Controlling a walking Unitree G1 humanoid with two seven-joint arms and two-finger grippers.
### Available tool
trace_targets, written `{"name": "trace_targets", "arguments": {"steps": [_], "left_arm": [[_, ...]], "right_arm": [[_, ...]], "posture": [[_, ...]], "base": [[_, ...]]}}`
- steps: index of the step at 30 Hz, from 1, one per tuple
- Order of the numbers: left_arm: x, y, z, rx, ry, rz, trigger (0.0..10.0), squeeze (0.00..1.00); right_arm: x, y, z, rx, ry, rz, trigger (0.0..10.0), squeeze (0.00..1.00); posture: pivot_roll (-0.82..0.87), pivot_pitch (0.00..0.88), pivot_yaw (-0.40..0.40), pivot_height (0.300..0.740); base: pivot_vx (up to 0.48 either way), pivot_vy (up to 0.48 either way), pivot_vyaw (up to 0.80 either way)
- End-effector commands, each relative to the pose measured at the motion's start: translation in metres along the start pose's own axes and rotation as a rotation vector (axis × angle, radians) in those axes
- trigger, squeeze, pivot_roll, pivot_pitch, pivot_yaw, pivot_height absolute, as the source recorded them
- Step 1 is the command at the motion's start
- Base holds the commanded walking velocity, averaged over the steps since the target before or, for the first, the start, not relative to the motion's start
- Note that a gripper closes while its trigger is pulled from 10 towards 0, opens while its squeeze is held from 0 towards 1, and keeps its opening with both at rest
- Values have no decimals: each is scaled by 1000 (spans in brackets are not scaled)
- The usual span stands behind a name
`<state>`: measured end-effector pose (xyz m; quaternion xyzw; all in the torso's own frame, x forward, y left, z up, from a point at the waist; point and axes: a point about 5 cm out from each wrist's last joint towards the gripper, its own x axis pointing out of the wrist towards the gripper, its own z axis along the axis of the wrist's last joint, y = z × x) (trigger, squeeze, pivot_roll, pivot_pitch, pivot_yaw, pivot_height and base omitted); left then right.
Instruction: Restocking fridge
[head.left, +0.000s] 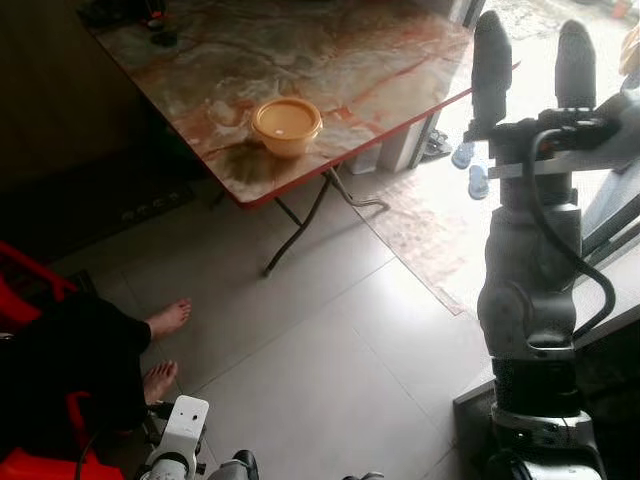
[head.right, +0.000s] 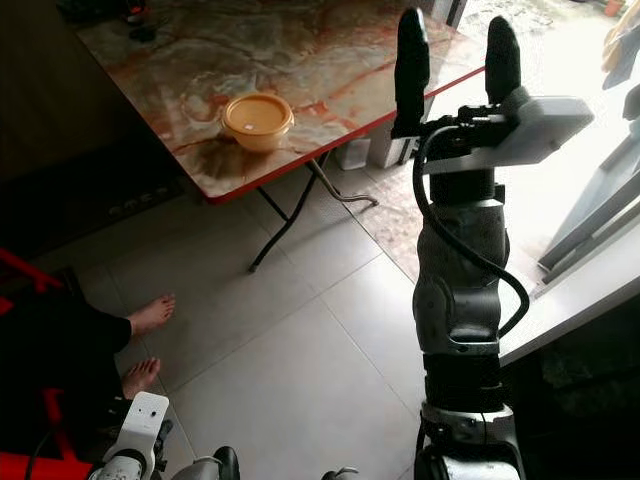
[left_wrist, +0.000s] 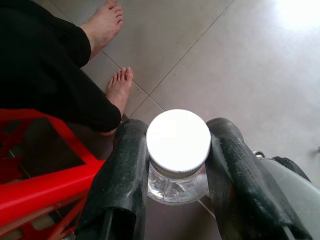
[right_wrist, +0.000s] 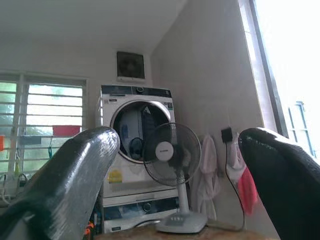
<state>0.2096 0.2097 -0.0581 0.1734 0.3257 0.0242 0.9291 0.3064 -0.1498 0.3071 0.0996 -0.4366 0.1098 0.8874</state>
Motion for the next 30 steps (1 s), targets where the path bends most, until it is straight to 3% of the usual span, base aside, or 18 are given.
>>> {"name": "trace_targets", "arguments": {"steps": [1, 5, 7, 11, 12, 15, 21, 22, 26, 28, 29, 30], "left_arm": [[-3, -1, -8, 19, 19, 1, 10000, 0], [-4, 0, -8, 16, 17, 4, 10000, 0], [-4, 0, -9, 14, 18, 7, 10000, 0], [-4, 0, -9, 13, 19, 8, 10000, 0], [-4, 0, -9, 12, 19, 9, 10000, 0], [-4, 0, -9, 9, 20, 9, 10000, 0], [-4, -4, -10, 7, 27, 1, 10000, 0], [-5, -5, -10, 7, 29, -1, 10000, 0], [-5, -5, -10, 5, 31, -3, 10000, 0], [-4, -6, -10, 5, 32, -5, 10000, 0], [-4, -6, -10, 5, 33, -7, 10000, 0], [-4, -7, -10, 4, 33, -7, 10000, 0]], "right_arm": [[-2, 0, 1, 5, 14, -7, 10000, 0], [-10, -4, -8, 8, 78, -26, 10000, 0], [-27, -12, -33, -17, 216, -40, 10000, 0], [-41, -18, -47, -35, 291, -54, 10000, 0], [-61, -27, -65, -32, 379, -95, 10000, 0], [-97, -40, -93, -37, 543, -137, 10000, 0], [-169, -51, -136, -41, 867, -194, 10000, 0], [-202, -50, -148, -34, 1017, -204, 10000, 0], [-235, -47, -156, -9, 1163, -209, 10000, 0], [-258, -43, -160, 15, 1282, -223, 10000, 0], [-278, -40, -162, 1, 1402, -219, 10000, 0], [-284, -39, -162, -15, 1440, -209, 10000, 0]], "posture": [[-68, 188, -43, 740], [-64, 191, -45, 740], [-66, 192, -46, 740], [-66, 192, -48, 740], [-67, 192, -49, 740], [-67, 191, -49, 740], [-76, 187, -49, 740], [-76, 185, -49, 740], [-75, 186, -49, 740], [-74, 184, -48, 740], [-78, 182, -47, 740], [-80, 180, -47, 740]], "base": [[0, 0, 0], [0, 0, 0], [0, 0, 0], [0, 0, 0], [0, 0, 0], [0, 0, 0], [0, 0, 0], [0, 0, 0], [0, 0, 0], [0, 0, 0], [0, 0, 0], [0, 0, 0]]}}
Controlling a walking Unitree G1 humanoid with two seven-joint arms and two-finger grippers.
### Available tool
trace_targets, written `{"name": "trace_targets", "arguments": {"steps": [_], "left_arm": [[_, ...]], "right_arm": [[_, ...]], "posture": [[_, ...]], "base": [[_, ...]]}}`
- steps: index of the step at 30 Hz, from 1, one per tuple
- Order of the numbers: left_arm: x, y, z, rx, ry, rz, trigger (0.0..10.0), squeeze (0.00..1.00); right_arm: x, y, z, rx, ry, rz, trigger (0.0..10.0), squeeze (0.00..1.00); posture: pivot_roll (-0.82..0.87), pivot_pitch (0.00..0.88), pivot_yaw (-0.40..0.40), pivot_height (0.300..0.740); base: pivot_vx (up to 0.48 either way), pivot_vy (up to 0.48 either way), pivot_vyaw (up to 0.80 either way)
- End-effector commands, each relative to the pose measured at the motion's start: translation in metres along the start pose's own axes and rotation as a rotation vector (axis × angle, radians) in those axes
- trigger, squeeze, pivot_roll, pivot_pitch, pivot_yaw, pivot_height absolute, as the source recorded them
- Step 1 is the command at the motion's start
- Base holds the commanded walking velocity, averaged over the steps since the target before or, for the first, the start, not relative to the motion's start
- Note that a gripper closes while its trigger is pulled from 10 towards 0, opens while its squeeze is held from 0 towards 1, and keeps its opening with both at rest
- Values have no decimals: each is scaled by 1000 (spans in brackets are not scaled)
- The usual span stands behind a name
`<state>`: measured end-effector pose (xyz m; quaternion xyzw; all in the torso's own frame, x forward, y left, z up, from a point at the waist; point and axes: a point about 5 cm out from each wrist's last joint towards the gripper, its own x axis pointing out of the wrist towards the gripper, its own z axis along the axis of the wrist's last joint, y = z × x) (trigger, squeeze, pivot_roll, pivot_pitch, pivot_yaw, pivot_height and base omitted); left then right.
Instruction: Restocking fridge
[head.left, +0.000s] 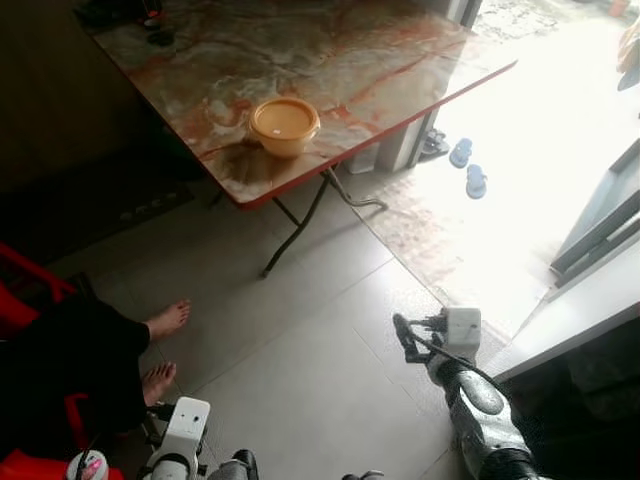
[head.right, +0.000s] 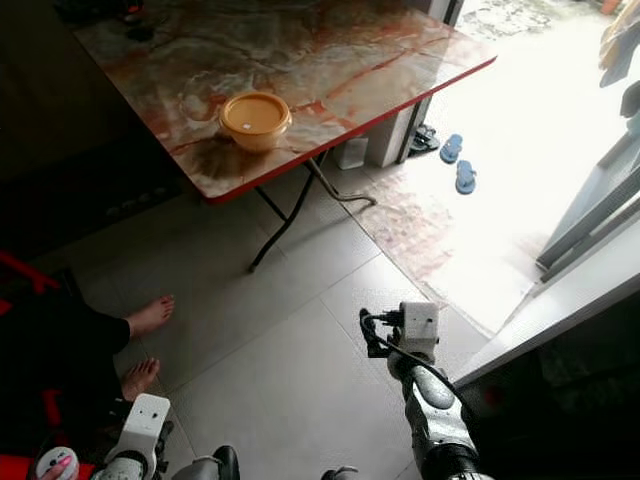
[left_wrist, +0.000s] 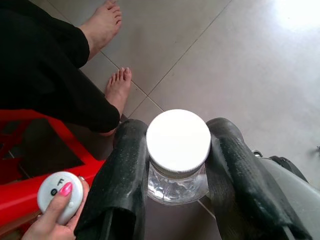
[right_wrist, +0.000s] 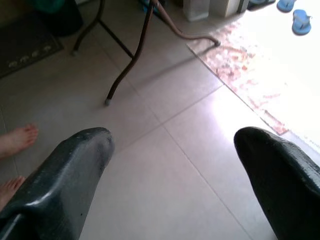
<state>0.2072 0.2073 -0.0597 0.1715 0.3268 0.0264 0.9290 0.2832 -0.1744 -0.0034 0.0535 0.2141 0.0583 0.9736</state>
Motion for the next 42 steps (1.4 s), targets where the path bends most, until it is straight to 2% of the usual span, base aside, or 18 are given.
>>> {"name": "trace_targets", "arguments": {"steps": [1, 3, 5, 8, 10, 12, 19, 28, 42], "left_arm": [[-3, -4, -8, 9, 30, -10, 10000, 0], [-3, -5, -8, 10, 30, -13, 10000, 0], [-3, -5, -8, 8, 32, -12, 10000, 0], [-3, -5, -8, 5, 31, -8, 10000, 0], [-3, -5, -8, 4, 32, -6, 10000, 0], [-3, -5, -8, 3, 33, -6, 10000, 0], [-4, -4, -11, -49, 59, 8, 10000, 0], [-3, -1, -10, -47, 52, 17, 10000, 0], [-3, 0, -8, -43, 38, 11, 10000, 0]], "right_arm": [[-6, 0, -25, -28, 134, -6, 10000, 0], [-9, 0, -35, -10, 180, -11, 10000, 0], [-12, -2, -43, -54, 236, -33, 10000, 0], [-19, -7, -61, -116, 393, -77, 10000, 0], [-22, -9, -65, -137, 430, -93, 10000, 0], [-24, -10, -70, -105, 461, -112, 10000, 0], [-23, -7, -69, -14, 424, -104, 10000, 0], [-26, -13, -71, 64, 417, -178, 10000, 0], [-27, -16, -72, 67, 421, -215, 10000, 0]], "posture": [[-80, 180, -47, 740], [-77, 180, -46, 740], [-77, 180, -46, 740], [-78, 177, -49, 740], [-79, 176, -50, 740], [-78, 176, -51, 740], [-65, 173, -55, 740], [-59, 158, -44, 740], [-48, 160, -36, 740]], "base": [[0, 0, 0], [0, 0, 0], [0, 0, 0], [0, 0, 0], [0, 0, 0], [0, 0, 0], [0, 0, 0], [0, 0, 0], [0, 0, -673]]}}
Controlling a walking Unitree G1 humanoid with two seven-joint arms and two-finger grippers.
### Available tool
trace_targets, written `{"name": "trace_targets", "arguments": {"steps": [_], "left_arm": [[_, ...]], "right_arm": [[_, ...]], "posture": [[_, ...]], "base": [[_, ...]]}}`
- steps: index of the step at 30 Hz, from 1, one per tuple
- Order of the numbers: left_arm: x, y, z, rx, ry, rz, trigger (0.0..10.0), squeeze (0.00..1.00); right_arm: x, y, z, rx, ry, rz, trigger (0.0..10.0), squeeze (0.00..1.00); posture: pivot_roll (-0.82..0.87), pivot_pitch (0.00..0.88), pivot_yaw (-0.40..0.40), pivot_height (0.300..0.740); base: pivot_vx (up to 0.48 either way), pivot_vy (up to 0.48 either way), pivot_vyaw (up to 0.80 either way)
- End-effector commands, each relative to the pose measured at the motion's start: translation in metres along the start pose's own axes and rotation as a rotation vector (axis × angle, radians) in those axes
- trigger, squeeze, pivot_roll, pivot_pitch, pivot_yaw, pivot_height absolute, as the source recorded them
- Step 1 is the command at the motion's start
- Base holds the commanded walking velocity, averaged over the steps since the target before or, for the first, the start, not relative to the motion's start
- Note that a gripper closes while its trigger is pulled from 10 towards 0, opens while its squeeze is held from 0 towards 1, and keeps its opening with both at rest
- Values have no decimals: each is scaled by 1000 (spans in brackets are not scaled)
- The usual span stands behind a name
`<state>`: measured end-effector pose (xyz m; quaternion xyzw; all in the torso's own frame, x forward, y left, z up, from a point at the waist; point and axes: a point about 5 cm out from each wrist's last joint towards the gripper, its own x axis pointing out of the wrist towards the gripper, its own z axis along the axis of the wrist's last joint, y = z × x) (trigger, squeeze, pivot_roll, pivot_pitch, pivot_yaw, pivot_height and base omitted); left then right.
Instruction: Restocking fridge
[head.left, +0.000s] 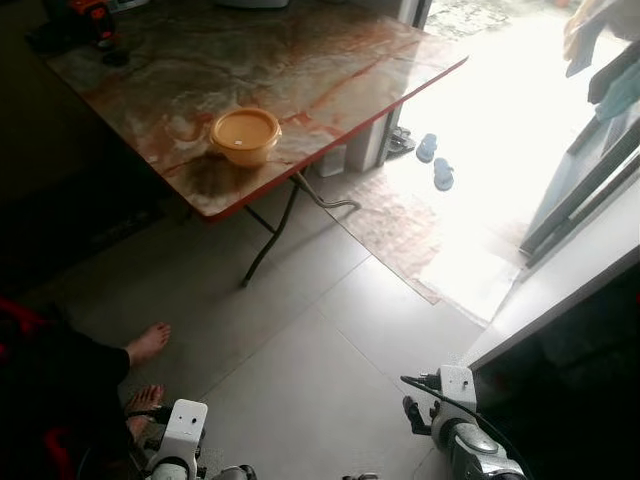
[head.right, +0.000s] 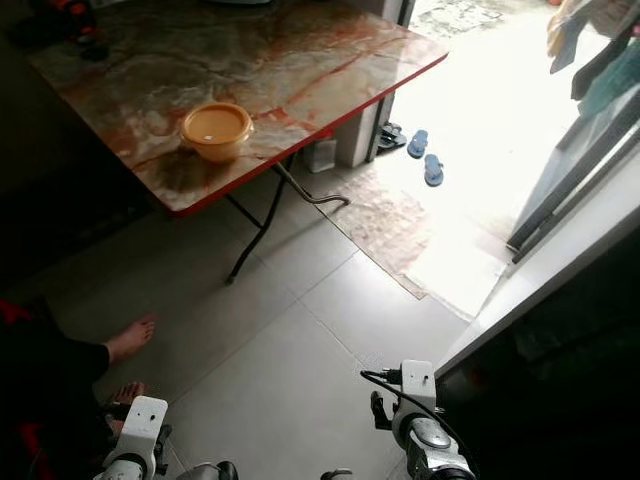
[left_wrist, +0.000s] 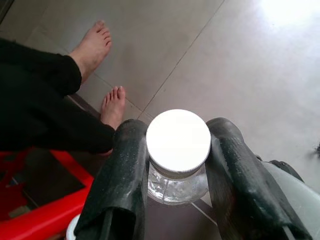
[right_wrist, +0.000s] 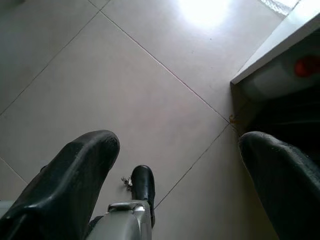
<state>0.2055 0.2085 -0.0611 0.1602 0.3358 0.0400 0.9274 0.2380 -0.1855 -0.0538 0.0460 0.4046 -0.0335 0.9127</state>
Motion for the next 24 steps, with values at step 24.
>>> {"name": "trace_targets", "arguments": {"steps": [24], "left_arm": [[-4, 3, -15, -43, 69, 10, 10000, 0]], "right_arm": [[-1, -3, -8, 4, 44, -15, 10000, 0]], "posture": [[-44, 194, -48, 740]], "base": [[0, 62, -800]]}}
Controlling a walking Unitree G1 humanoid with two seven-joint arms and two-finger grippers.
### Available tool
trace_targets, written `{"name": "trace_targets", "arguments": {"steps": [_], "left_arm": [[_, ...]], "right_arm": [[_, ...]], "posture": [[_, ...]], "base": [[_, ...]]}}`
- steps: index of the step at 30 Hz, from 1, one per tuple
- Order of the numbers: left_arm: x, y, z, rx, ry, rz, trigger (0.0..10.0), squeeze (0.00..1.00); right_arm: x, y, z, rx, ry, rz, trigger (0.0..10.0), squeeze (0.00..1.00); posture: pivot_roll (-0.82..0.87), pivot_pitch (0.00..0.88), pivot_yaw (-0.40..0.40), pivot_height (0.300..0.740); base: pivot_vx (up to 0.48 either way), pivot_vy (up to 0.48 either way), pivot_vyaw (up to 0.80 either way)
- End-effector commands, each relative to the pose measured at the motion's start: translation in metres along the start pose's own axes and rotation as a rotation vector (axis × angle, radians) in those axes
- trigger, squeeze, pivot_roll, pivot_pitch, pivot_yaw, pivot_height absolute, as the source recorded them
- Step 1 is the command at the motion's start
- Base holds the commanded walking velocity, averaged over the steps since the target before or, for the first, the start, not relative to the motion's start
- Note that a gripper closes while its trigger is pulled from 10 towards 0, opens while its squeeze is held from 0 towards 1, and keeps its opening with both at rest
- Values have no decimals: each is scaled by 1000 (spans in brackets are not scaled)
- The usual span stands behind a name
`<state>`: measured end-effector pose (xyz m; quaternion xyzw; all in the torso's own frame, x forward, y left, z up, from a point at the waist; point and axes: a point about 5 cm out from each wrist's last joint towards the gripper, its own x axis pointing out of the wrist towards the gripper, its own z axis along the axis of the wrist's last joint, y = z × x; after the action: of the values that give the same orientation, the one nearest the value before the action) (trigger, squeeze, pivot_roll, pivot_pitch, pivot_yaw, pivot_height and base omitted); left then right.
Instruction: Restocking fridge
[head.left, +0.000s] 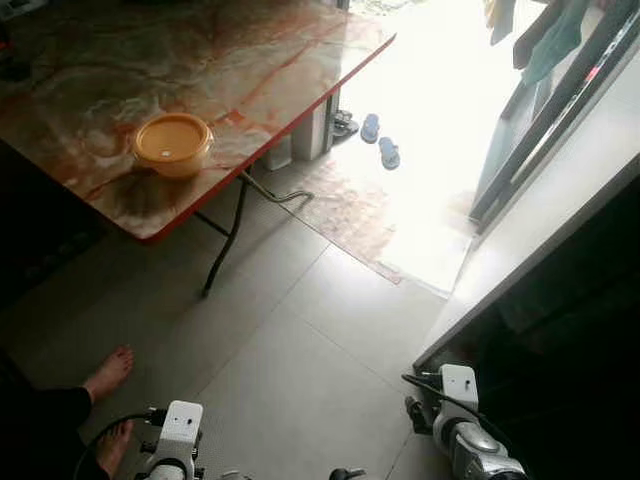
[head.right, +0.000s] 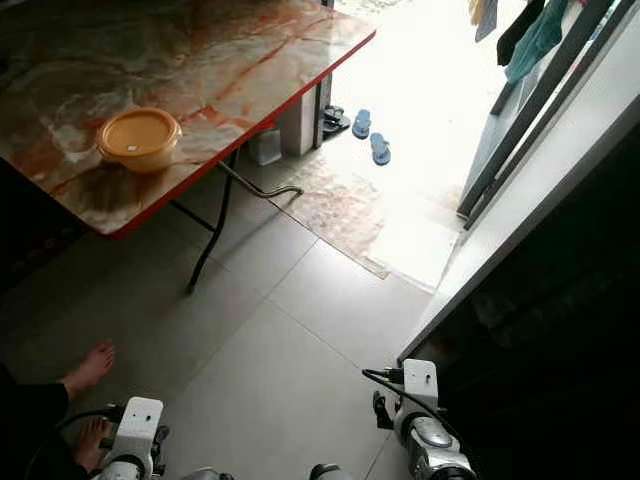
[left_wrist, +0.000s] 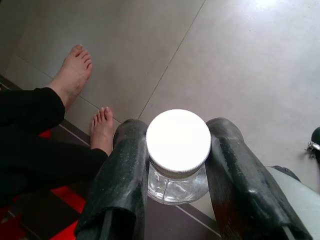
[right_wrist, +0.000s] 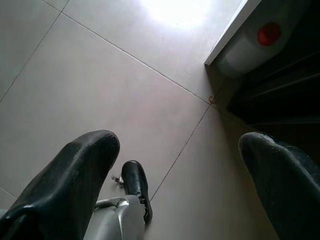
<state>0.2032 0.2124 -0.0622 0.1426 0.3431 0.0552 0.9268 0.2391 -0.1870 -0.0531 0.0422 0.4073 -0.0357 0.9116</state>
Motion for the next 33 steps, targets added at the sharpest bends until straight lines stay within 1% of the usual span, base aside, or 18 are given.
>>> {"name": "trace_targets", "arguments": {"steps": [1, 4, 33], "left_arm": [[-4, 0, -12, 1, 49, -3, 10000, 0], [-3, 1, -12, 15, 48, -9, 10000, 0], [-7, 6, -26, 9, 118, -10, 10000, 0]], "right_arm": [[-1, -1, -10, 9, 39, -7, 10000, 0], [-1, -1, -10, 10, 42, -5, 10000, 0], [-1, 0, -13, 6, 57, 2, 10000, 0]], "posture": [[-44, 194, -48, 740], [-44, 195, -46, 740], [-36, 197, -41, 740]], "base": [[0, 480, -800], [0, 0, -800], [0, 0, -800]]}}
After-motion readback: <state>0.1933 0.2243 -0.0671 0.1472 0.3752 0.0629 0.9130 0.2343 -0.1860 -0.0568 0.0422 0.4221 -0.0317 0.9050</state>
